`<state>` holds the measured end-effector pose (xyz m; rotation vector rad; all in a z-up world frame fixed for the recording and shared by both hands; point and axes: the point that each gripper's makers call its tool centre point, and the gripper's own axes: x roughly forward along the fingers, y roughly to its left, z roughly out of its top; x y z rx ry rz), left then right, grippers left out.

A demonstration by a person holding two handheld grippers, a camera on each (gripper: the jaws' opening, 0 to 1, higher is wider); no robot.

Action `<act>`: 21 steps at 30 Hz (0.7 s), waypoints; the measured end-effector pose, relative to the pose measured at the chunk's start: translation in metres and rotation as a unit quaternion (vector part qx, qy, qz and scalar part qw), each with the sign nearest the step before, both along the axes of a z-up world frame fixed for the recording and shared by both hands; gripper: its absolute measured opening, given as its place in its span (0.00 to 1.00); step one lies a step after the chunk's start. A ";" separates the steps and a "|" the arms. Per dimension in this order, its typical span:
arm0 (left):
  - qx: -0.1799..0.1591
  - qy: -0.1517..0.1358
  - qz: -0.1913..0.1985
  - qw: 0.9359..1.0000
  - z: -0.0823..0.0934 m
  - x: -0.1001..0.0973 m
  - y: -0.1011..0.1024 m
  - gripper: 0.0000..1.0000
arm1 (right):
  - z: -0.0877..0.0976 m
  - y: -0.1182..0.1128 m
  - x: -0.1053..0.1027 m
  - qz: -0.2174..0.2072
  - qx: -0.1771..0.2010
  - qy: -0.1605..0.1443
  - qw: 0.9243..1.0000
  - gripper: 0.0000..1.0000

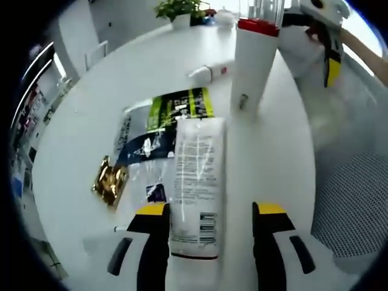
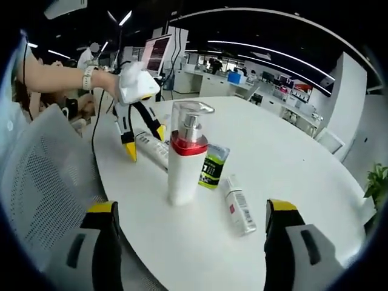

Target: Arrange the skincare products in the storage area until every visible bottle or jar stands upright without overlapping.

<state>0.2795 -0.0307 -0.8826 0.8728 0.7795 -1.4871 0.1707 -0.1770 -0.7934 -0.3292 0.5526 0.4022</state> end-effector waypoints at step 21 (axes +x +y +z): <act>0.041 -0.005 -0.024 0.999 -0.001 0.002 -0.009 0.29 | -0.010 0.006 -0.002 -0.008 0.030 0.015 0.999 1.00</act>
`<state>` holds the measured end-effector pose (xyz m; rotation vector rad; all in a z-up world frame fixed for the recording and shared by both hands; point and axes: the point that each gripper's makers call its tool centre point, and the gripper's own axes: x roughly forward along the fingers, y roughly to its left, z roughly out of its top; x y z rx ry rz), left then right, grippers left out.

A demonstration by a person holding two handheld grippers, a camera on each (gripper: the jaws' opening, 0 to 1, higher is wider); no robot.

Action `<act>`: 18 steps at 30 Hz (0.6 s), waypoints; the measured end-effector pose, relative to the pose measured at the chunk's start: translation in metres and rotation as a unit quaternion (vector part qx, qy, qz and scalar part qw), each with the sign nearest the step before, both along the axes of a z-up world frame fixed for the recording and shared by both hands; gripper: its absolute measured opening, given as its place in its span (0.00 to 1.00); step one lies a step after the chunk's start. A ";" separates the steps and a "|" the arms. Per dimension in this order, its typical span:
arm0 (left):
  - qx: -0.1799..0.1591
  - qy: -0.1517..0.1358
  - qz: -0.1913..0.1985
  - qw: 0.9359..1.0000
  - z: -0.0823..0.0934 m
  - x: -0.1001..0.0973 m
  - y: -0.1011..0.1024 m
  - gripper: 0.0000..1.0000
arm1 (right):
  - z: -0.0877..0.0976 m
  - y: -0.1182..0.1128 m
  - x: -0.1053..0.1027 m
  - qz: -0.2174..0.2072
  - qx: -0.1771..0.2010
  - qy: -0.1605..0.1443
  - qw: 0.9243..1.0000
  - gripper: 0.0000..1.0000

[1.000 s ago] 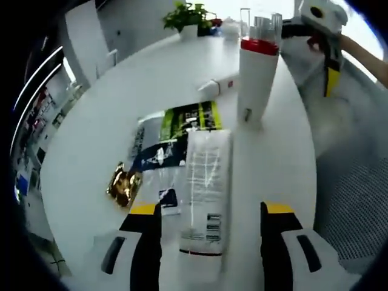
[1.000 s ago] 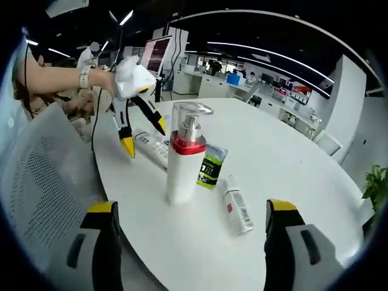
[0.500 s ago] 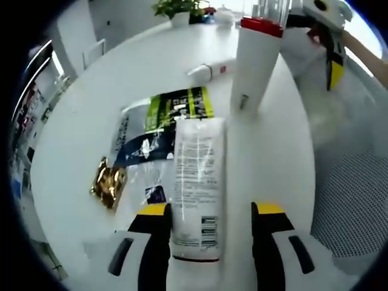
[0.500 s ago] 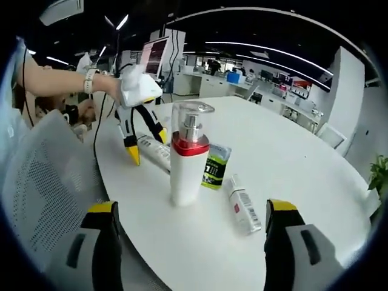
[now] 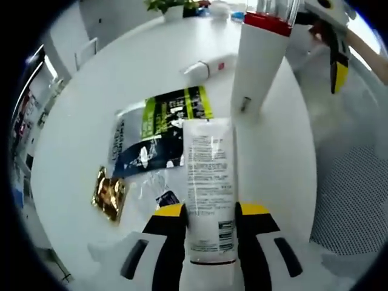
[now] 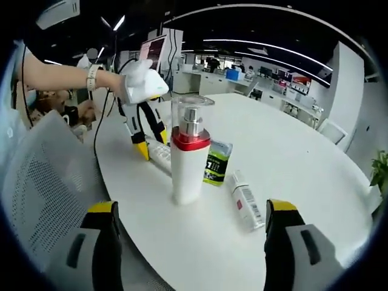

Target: Arrange the skincare products in the storage area until every visible bottle or jar stands upright without overlapping.

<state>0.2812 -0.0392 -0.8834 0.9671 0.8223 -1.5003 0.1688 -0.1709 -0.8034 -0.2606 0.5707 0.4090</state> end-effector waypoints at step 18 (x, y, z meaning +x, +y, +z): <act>-0.010 -0.009 0.011 1.000 0.001 -0.006 0.002 0.28 | -0.005 -0.003 -0.005 -0.006 0.000 0.002 1.000 1.00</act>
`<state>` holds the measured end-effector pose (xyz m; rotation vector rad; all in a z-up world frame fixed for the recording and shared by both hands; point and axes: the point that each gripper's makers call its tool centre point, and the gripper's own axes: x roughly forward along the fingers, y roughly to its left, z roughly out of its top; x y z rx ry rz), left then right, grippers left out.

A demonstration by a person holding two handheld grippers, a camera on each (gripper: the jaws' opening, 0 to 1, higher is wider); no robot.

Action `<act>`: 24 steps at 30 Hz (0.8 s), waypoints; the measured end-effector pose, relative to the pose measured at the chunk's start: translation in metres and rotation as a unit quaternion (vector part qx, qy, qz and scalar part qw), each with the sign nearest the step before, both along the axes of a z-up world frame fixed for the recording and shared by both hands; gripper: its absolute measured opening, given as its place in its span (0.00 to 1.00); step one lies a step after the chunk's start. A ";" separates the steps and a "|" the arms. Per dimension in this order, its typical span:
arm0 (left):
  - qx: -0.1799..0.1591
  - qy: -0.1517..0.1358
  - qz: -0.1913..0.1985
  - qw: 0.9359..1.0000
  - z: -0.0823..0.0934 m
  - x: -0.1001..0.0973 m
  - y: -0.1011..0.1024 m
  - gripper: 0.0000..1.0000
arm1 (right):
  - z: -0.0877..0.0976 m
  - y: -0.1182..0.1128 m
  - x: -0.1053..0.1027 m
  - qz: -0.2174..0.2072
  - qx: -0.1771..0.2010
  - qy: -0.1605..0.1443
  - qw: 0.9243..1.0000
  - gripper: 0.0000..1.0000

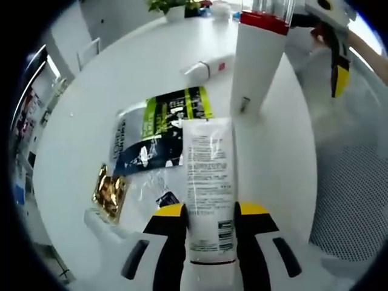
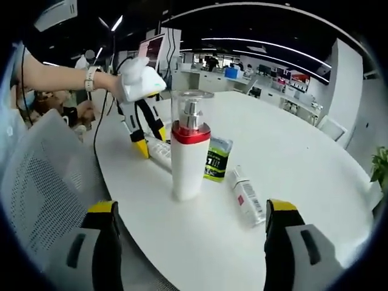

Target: Arrange the skincare products in the storage area until every visible bottle or jar stands upright without overlapping.

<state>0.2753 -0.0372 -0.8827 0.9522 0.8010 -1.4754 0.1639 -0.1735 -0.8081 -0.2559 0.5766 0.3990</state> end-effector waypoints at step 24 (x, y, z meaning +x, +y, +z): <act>-0.128 -0.022 0.119 0.984 0.012 0.003 0.007 0.21 | 0.028 0.012 -0.002 -0.052 0.078 -0.046 0.994 0.61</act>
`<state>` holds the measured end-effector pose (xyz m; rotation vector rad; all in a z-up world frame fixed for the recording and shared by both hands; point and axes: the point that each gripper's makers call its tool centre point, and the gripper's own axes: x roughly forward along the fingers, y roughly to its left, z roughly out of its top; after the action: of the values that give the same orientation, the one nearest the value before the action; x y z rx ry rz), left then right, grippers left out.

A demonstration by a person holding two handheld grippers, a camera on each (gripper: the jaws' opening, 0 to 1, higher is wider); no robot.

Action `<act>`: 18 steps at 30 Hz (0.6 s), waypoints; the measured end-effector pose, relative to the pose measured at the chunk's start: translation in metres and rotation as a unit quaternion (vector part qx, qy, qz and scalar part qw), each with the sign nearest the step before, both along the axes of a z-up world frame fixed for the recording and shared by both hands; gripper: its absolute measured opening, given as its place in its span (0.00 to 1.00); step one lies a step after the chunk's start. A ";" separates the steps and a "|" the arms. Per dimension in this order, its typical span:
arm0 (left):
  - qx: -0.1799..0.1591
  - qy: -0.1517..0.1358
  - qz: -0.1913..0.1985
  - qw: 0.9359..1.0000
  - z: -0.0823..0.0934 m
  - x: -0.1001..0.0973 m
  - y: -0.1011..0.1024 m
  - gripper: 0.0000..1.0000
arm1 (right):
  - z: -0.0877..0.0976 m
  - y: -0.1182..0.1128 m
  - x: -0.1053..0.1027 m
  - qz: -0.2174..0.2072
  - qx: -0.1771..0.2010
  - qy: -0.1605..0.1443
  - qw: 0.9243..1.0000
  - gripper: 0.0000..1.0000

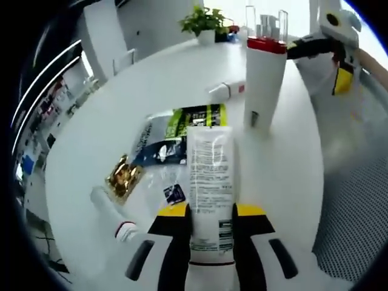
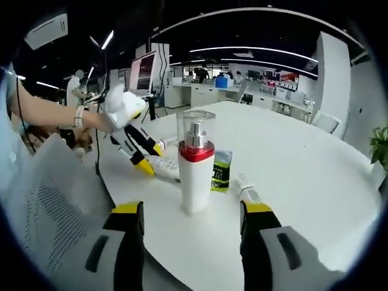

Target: Arrange the skincare products in the storage area until every visible bottle or jar stands upright without overlapping.

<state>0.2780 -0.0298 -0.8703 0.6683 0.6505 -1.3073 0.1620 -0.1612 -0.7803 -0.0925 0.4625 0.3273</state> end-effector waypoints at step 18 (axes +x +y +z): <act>-0.165 0.038 0.085 0.982 0.046 -0.013 0.016 0.21 | 0.030 0.024 0.009 -0.002 0.069 -0.053 0.996 0.31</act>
<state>0.2648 -0.0137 -0.8246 0.2869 0.5242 -1.2477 0.1712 -0.1374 -0.7505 0.0260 0.3330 0.3482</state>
